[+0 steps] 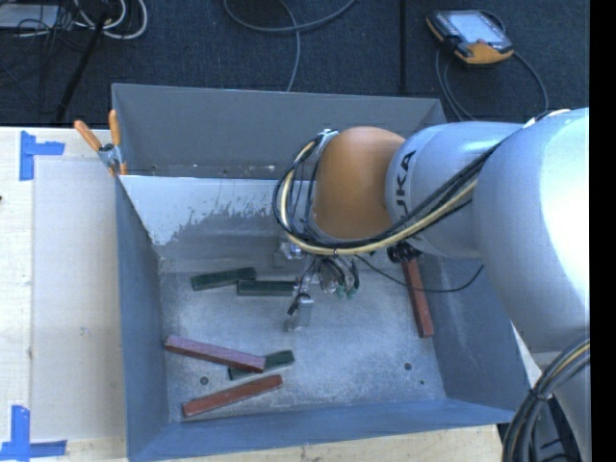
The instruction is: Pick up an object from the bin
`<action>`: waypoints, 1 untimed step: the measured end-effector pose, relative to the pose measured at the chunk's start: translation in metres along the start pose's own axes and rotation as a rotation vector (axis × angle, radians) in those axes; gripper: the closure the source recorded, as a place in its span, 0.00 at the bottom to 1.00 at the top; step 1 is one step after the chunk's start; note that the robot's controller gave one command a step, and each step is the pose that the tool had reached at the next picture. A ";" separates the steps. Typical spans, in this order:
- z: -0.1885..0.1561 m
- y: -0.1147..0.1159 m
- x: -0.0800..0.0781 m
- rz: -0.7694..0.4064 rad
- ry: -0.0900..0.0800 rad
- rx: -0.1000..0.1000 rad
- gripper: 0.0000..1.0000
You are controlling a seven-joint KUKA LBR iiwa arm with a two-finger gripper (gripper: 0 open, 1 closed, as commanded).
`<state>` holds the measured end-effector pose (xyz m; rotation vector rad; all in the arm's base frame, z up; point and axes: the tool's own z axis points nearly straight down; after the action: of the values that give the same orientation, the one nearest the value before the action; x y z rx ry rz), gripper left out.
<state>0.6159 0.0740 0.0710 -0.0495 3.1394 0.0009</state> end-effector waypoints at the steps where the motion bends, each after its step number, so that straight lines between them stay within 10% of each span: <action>1: -0.063 0.014 -0.002 0.149 0.000 0.000 0.00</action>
Offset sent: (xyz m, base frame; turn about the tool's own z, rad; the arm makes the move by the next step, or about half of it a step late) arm 0.0012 0.0375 0.0290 0.0576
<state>0.6175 0.0876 0.1343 0.1837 3.1348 0.0008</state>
